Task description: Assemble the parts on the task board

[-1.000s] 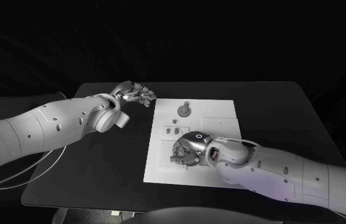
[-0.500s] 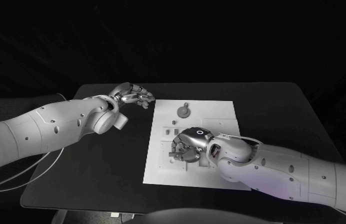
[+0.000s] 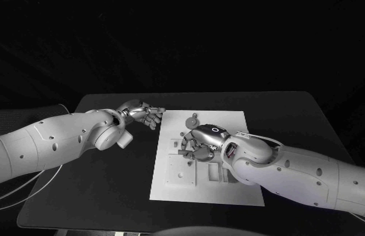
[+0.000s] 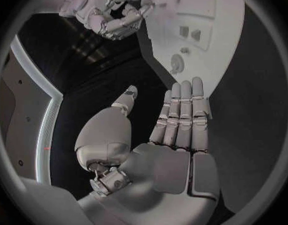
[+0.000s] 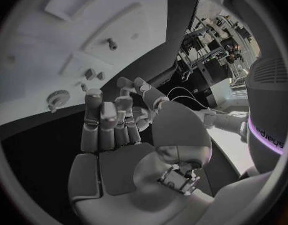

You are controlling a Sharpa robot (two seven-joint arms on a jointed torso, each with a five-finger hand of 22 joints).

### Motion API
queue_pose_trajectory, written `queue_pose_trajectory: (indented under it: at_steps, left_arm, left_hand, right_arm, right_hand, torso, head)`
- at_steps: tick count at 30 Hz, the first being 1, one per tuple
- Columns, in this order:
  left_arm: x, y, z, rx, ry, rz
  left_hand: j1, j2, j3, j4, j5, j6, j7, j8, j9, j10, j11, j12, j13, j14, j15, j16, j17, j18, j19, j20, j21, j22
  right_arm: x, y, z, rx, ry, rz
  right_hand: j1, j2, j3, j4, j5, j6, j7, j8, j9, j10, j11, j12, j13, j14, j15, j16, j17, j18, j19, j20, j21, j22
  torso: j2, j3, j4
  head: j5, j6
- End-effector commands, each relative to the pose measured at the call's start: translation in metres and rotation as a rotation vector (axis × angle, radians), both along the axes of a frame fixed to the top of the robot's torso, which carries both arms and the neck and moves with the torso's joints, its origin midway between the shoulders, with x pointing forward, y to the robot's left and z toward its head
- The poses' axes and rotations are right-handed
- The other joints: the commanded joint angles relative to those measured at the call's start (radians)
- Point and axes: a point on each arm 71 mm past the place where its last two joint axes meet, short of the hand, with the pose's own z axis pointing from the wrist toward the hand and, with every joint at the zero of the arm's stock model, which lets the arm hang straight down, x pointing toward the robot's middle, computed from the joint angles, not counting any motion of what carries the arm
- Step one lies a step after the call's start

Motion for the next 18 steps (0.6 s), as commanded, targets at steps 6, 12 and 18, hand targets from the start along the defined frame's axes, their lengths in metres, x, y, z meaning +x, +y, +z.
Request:
queue_pose_trajectory:
  at_steps: [6, 12, 18]
  left_arm:
    - [-0.026, -0.025, -0.017, 0.016, 0.289, -0.173]
    - [-0.034, -0.032, -0.020, -0.027, 0.330, -0.192]
    - [-0.039, -0.040, -0.022, -0.071, 0.354, -0.208]
  left_hand:
    - [-0.026, -0.015, -0.035, 0.171, -0.009, 0.015, -0.007, 0.011, 0.007, 0.019, -0.011, 0.016, 0.025, 0.018, -0.016, 0.014, 0.031, 0.026, 0.015, -0.017, 0.018, 0.018]
    - [0.221, 0.009, -0.241, 0.387, -0.009, 0.004, -0.002, 0.010, 0.013, 0.004, -0.007, 0.015, 0.052, 0.012, -0.011, -0.001, 0.058, 0.024, 0.005, -0.013, 0.023, 0.041]
    - [0.268, 0.032, -0.324, 0.387, -0.009, -0.001, 0.000, 0.006, 0.010, -0.002, -0.005, 0.011, 0.059, 0.010, -0.010, -0.011, 0.062, 0.024, 0.004, -0.012, 0.019, 0.041]
  right_arm:
    - [0.010, -0.004, 0.007, 0.023, -0.010, -0.036]
    - [0.016, -0.005, 0.016, 0.045, -0.027, -0.051]
    - [0.019, -0.006, 0.022, 0.060, -0.038, -0.061]
  right_hand:
    - [-0.006, -0.005, 0.008, 0.000, 0.006, 0.023, 0.014, 0.003, 0.001, 0.006, -0.005, -0.001, -0.002, 0.000, -0.009, 0.006, -0.001, 0.020, 0.003, -0.005, 0.006, 0.012]
    - [-0.005, -0.006, 0.010, -0.002, 0.007, 0.023, 0.014, 0.003, 0.001, 0.006, -0.005, -0.001, -0.002, 0.000, -0.009, 0.005, -0.002, 0.020, 0.003, -0.005, 0.005, 0.012]
    - [-0.004, -0.006, 0.011, -0.003, 0.007, 0.023, 0.014, 0.003, 0.001, 0.006, -0.005, -0.002, -0.002, 0.000, -0.009, 0.005, -0.002, 0.020, 0.003, -0.006, 0.005, 0.012]
  torso:
    - [0.001, 0.0019, 0.0018]
    - [0.001, 0.0032, 0.0024]
    - [0.001, 0.0027, 0.0014]
  head:
    - [0.002, 0.026]
    - [-0.002, 0.028]
    - [-0.004, 0.030]
